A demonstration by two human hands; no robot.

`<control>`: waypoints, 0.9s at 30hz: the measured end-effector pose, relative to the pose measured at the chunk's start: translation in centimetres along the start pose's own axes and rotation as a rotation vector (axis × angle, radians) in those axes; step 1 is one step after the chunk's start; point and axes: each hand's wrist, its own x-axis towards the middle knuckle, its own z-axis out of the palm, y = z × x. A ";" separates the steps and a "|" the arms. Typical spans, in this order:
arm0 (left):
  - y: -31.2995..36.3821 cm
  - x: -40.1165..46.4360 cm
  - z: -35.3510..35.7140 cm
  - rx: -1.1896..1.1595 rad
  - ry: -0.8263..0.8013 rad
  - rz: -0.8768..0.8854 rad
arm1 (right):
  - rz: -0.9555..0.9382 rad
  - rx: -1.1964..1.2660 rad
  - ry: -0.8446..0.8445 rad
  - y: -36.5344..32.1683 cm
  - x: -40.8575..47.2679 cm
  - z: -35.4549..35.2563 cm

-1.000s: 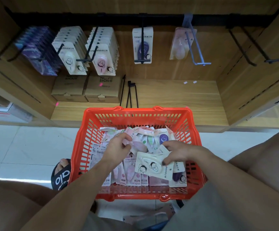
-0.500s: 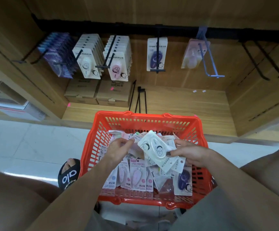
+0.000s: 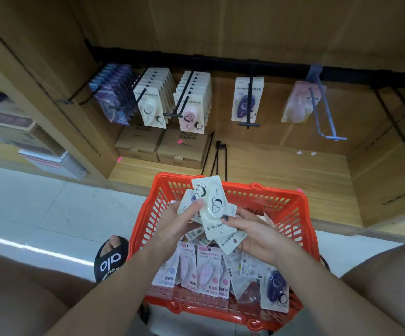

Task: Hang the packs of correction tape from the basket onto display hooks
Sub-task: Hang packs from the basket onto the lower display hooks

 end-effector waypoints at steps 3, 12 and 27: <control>1.1 -0.3 -1.3 -0.051 0.090 0.033 | -0.018 -0.047 -0.054 -1.1 0.2 2.4; 5.5 -1.0 -5.9 0.230 0.225 0.135 | -0.071 -0.114 -0.140 -3.9 0.3 7.5; 12.2 -1.6 -10.4 0.272 0.132 0.095 | -0.147 -0.085 -0.063 -3.8 1.2 12.6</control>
